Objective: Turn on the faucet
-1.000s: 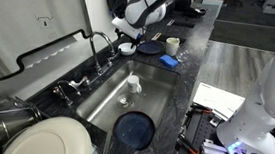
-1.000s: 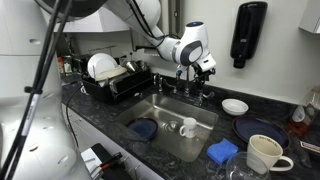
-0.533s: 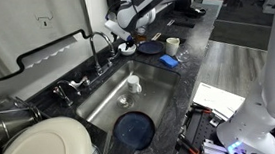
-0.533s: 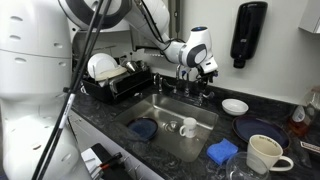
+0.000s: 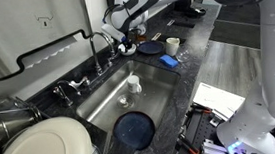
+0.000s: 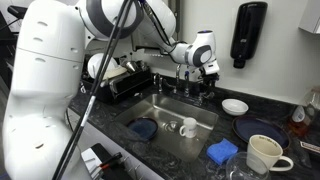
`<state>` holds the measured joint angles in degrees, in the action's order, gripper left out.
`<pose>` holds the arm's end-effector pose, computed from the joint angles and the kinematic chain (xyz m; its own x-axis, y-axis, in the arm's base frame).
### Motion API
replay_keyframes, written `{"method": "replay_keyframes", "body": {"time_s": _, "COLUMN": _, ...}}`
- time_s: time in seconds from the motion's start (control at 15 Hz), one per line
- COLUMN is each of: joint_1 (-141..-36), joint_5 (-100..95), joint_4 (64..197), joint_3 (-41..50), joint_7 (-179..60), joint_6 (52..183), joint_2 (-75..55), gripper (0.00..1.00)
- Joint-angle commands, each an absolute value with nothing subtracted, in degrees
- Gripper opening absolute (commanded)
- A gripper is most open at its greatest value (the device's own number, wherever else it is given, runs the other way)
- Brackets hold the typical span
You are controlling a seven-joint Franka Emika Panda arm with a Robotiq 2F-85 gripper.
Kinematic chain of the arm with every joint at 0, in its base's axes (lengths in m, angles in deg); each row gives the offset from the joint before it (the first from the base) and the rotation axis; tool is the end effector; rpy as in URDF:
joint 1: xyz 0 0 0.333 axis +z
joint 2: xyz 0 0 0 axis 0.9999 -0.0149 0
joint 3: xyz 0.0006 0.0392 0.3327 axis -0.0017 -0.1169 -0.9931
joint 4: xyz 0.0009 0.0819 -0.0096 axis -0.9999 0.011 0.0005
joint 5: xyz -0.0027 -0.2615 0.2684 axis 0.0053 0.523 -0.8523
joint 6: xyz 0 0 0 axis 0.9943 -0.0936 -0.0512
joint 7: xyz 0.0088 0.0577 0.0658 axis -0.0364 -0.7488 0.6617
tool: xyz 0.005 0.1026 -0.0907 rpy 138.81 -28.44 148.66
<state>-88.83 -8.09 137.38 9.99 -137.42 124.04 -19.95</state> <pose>0.6827 -0.0995 0.3436 -0.0536 -0.9959 0.0732 -0.9639 0.0324 -0.2642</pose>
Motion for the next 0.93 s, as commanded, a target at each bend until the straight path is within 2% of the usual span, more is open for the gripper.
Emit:
{"method": "replay_keyframes", "body": {"time_s": 0.0, "joint_1": -88.43, "joint_5": -7.27, "joint_4": 132.95, "joint_3": 10.88, "joint_7": -139.68, "joint_6": 120.69, "joint_2": -23.24, "gripper": 1.0}}
{"method": "replay_keyframes", "body": {"time_s": 0.2, "joint_1": -88.56, "joint_5": -7.36, "joint_4": 131.6, "joint_3": 10.92, "joint_7": -140.3, "joint_6": 118.64, "joint_2": -24.67, "gripper": 1.0}}
{"method": "replay_keyframes", "body": {"time_s": 0.87, "joint_1": -89.66, "joint_5": -5.9, "joint_4": 128.28, "joint_3": 10.52, "joint_7": -138.94, "joint_6": 97.43, "joint_2": -24.18, "gripper": 1.0}}
